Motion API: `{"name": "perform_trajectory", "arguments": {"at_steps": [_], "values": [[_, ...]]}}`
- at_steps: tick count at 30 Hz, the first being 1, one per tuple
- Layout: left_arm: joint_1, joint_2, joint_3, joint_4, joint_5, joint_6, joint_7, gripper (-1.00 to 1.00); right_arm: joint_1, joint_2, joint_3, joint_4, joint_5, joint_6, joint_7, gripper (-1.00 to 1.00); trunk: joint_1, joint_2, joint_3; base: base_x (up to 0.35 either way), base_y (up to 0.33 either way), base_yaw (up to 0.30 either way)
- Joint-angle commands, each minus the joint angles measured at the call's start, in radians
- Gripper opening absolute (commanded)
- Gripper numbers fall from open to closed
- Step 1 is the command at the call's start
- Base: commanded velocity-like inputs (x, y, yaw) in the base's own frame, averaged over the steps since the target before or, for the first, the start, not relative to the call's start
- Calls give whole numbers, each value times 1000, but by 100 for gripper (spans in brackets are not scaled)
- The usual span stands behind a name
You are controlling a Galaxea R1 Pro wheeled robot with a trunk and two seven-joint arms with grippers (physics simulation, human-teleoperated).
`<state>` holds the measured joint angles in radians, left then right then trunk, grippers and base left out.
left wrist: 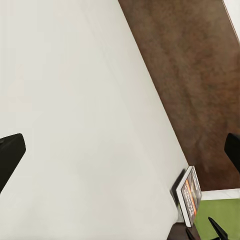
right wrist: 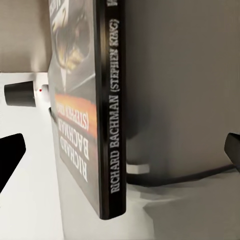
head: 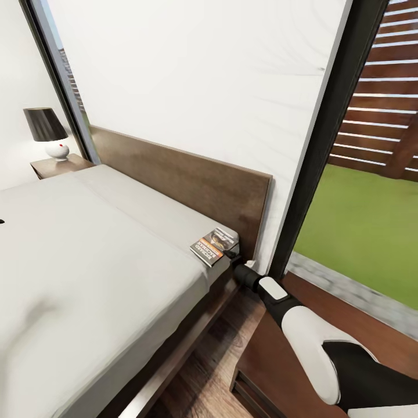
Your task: In the bedroom, move the book from the bed onto either nightstand, and place the two sandals side by side next to the bed.
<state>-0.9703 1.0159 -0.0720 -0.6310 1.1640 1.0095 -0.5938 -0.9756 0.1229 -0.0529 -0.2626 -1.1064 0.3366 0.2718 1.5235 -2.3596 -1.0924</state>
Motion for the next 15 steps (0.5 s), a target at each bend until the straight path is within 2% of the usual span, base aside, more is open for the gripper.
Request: {"name": "perform_trajectory", "arguments": {"at_steps": [1, 15], "values": [[-2, 1, -6, 2, -3, 0, -9, 100, -1, 1, -6, 0, -2, 5, 1, 100, 0, 0, -1, 0, 0, 0], [-2, 1, -6, 2, -3, 0, -9, 100, -1, 6, -3, 0, -1, 4, 1, 100, 0, 0, -1, 0, 0, 0]]}}
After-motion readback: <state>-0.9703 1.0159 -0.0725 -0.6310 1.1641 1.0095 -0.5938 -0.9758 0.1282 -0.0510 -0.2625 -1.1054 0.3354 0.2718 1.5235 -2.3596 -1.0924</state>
